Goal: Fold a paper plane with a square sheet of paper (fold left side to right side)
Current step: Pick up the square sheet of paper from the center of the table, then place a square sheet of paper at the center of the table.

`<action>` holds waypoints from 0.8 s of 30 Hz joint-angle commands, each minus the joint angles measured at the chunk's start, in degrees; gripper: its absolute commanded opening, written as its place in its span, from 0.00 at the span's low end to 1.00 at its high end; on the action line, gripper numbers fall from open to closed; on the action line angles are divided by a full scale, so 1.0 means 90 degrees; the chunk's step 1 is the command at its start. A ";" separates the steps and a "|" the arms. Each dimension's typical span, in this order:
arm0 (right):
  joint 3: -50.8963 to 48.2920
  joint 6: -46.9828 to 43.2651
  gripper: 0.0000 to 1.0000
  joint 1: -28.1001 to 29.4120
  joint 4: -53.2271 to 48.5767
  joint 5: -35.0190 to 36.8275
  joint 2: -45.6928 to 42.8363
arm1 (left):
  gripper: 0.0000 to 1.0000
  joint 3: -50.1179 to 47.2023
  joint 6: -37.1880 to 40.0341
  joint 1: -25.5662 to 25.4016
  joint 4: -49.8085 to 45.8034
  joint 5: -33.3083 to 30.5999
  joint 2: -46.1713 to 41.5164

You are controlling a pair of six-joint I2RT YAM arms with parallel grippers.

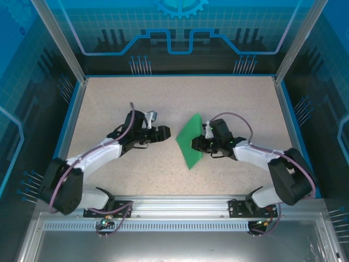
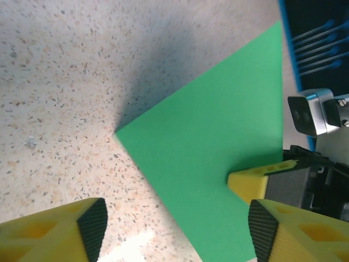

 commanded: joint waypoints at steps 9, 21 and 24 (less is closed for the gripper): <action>-0.0279 0.1088 0.23 -0.0820 0.2102 -0.1566 -0.2342 | 0.92 -0.0674 -0.2111 0.0159 0.2174 0.1242 -0.1571; -0.0110 0.2195 0.24 -0.0470 0.2902 -0.1594 -0.2642 | 0.90 0.0122 -0.2533 -0.0575 0.3261 0.1388 -0.0894; -0.0016 0.2183 0.24 -0.0304 0.2908 -0.1614 -0.2608 | 0.82 0.0355 -0.2616 -0.0732 0.3349 0.1434 -0.0593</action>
